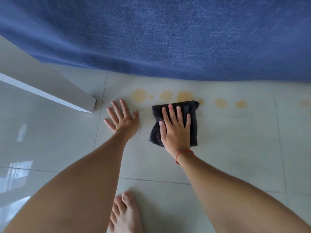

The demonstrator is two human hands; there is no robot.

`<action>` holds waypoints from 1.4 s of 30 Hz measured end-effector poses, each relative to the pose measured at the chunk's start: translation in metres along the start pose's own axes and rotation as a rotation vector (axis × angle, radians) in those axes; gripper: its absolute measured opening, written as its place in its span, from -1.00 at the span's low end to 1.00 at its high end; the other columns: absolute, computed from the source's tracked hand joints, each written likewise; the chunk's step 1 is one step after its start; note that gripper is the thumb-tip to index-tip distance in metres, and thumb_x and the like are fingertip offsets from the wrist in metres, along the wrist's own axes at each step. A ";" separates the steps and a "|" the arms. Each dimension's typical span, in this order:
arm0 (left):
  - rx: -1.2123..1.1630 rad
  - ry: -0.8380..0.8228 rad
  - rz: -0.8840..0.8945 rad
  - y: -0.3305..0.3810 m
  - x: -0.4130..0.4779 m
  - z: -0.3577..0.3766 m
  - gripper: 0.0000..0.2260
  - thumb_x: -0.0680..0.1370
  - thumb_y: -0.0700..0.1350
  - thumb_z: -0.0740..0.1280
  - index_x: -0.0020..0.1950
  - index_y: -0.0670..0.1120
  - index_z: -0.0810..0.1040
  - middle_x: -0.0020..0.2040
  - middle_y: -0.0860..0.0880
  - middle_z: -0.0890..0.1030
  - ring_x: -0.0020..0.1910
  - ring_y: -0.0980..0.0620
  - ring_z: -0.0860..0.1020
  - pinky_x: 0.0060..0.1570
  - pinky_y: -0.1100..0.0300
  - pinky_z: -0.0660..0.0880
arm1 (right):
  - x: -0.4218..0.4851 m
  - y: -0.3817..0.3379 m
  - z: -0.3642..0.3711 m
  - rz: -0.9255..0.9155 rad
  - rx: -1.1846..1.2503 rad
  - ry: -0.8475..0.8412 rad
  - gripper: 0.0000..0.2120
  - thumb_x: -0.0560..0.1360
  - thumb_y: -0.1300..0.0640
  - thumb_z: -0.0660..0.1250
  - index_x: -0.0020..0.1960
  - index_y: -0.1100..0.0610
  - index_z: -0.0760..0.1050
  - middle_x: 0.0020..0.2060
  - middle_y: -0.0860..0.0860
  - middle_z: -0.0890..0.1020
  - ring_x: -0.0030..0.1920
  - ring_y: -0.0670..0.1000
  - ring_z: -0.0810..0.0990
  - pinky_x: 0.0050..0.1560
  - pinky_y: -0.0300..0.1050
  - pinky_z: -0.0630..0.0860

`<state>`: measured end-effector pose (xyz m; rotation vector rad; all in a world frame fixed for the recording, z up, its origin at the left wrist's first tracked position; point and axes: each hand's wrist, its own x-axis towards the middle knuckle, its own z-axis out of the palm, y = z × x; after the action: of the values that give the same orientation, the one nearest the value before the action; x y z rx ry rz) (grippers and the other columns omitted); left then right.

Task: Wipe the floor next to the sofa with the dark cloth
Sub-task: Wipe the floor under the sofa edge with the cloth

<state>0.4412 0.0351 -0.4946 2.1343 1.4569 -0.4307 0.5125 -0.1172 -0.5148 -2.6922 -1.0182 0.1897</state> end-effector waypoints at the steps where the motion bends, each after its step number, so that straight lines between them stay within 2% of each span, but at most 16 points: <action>1: -0.004 -0.008 -0.006 0.000 0.000 -0.001 -0.39 0.62 0.19 -0.06 0.57 0.09 -0.29 0.56 0.01 -0.36 0.53 -0.05 -0.37 0.43 -0.14 -0.35 | -0.001 0.007 -0.002 -0.043 0.003 -0.010 -0.54 0.60 -0.05 0.02 0.46 0.01 0.32 0.49 -0.01 0.32 0.50 0.10 0.24 0.46 0.17 0.02; 3: -0.006 -0.024 -0.010 -0.001 0.003 -0.002 -0.37 0.61 0.21 -0.04 0.58 0.10 -0.27 0.57 0.02 -0.33 0.54 -0.05 -0.34 0.45 -0.14 -0.33 | -0.001 0.022 -0.006 -0.094 -0.004 -0.016 -0.54 0.60 -0.04 0.00 0.46 0.02 0.32 0.48 -0.03 0.32 0.50 0.07 0.25 0.47 0.11 0.02; 6: -0.006 -0.035 -0.002 -0.002 0.005 -0.002 -0.38 0.60 0.20 -0.03 0.58 0.10 -0.24 0.58 0.01 -0.31 0.55 -0.06 -0.32 0.46 -0.15 -0.31 | 0.012 0.031 -0.010 -0.011 -0.016 0.005 -0.53 0.60 -0.05 -0.02 0.45 0.02 0.33 0.47 -0.05 0.34 0.49 0.06 0.27 0.45 0.08 0.00; 9: -0.014 -0.050 -0.006 -0.001 0.007 -0.004 -0.41 0.61 0.17 -0.05 0.59 0.10 -0.22 0.58 0.00 -0.29 0.55 -0.07 -0.31 0.46 -0.16 -0.31 | 0.033 0.017 -0.008 0.110 0.008 0.007 -0.51 0.60 -0.08 -0.06 0.48 0.01 0.28 0.50 -0.06 0.29 0.52 0.05 0.19 0.46 0.12 -0.07; 12: 0.026 -0.072 -0.012 -0.001 0.009 -0.005 -0.42 0.61 0.15 -0.09 0.59 0.10 -0.23 0.59 0.00 -0.28 0.55 -0.09 -0.30 0.47 -0.17 -0.30 | 0.049 0.003 -0.003 0.143 -0.004 0.005 -0.51 0.60 -0.09 -0.06 0.50 -0.01 0.23 0.52 -0.07 0.24 0.54 0.06 0.12 0.47 0.21 -0.07; 19: 0.020 -0.072 -0.025 0.001 0.009 -0.005 -0.42 0.62 0.16 -0.08 0.58 0.11 -0.25 0.58 0.01 -0.31 0.55 -0.08 -0.32 0.47 -0.18 -0.30 | 0.048 -0.022 0.007 -0.024 -0.006 -0.006 -0.55 0.60 -0.06 0.05 0.45 -0.01 0.33 0.47 -0.04 0.34 0.51 0.12 0.23 0.44 0.32 0.07; 22: 0.005 -0.060 -0.005 0.002 0.004 -0.009 -0.41 0.62 0.17 -0.06 0.57 0.12 -0.27 0.57 0.02 -0.34 0.54 -0.05 -0.34 0.47 -0.15 -0.31 | 0.018 -0.007 0.001 -0.161 -0.021 -0.012 -0.57 0.60 -0.03 0.07 0.44 0.00 0.36 0.45 -0.04 0.38 0.48 0.11 0.30 0.44 0.28 0.14; 25: 0.037 -0.010 0.059 -0.009 0.000 -0.014 -0.45 0.63 0.17 -0.07 0.57 0.15 -0.23 0.58 0.01 -0.29 0.56 -0.03 -0.29 0.49 -0.10 -0.27 | -0.008 0.025 -0.010 -0.227 -0.037 -0.052 -0.57 0.61 -0.02 0.05 0.45 -0.01 0.34 0.46 -0.08 0.36 0.49 0.07 0.29 0.46 0.19 0.12; 29: 0.037 0.108 0.051 -0.024 0.000 -0.012 -0.51 0.65 0.11 -0.09 0.56 0.23 -0.18 0.59 -0.04 -0.27 0.56 -0.07 -0.28 0.47 -0.13 -0.30 | 0.005 0.044 -0.017 -0.137 -0.058 -0.065 -0.55 0.61 -0.05 -0.01 0.46 -0.01 0.32 0.47 -0.09 0.34 0.50 0.05 0.26 0.46 0.13 0.07; 35: 0.013 0.000 0.034 -0.026 0.009 -0.016 -0.48 0.65 0.11 -0.07 0.55 0.22 -0.24 0.57 -0.01 -0.34 0.54 -0.05 -0.34 0.45 -0.12 -0.34 | 0.046 0.015 -0.006 0.108 -0.011 -0.039 -0.54 0.62 -0.07 -0.03 0.49 -0.03 0.24 0.52 -0.10 0.24 0.55 0.06 0.11 0.47 0.24 -0.05; 39: 0.001 -0.038 0.037 -0.027 0.010 -0.018 -0.48 0.64 0.11 -0.08 0.55 0.25 -0.26 0.56 0.00 -0.36 0.53 -0.05 -0.37 0.45 -0.12 -0.35 | 0.068 -0.012 -0.002 0.095 0.000 -0.056 -0.55 0.63 -0.09 -0.03 0.50 -0.08 0.20 0.53 -0.12 0.19 0.56 0.08 0.04 0.47 0.28 -0.12; 42: 0.002 -0.061 0.032 -0.027 0.012 -0.021 -0.48 0.64 0.10 -0.09 0.54 0.26 -0.27 0.56 0.02 -0.38 0.52 -0.04 -0.40 0.44 -0.14 -0.35 | 0.077 -0.029 0.005 0.050 0.000 -0.042 -0.55 0.62 -0.09 0.00 0.49 -0.08 0.24 0.52 -0.11 0.23 0.55 0.10 0.08 0.45 0.32 -0.09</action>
<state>0.4200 0.0643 -0.4901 2.1246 1.3867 -0.4812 0.5505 -0.0438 -0.5138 -2.7260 -0.9630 0.2564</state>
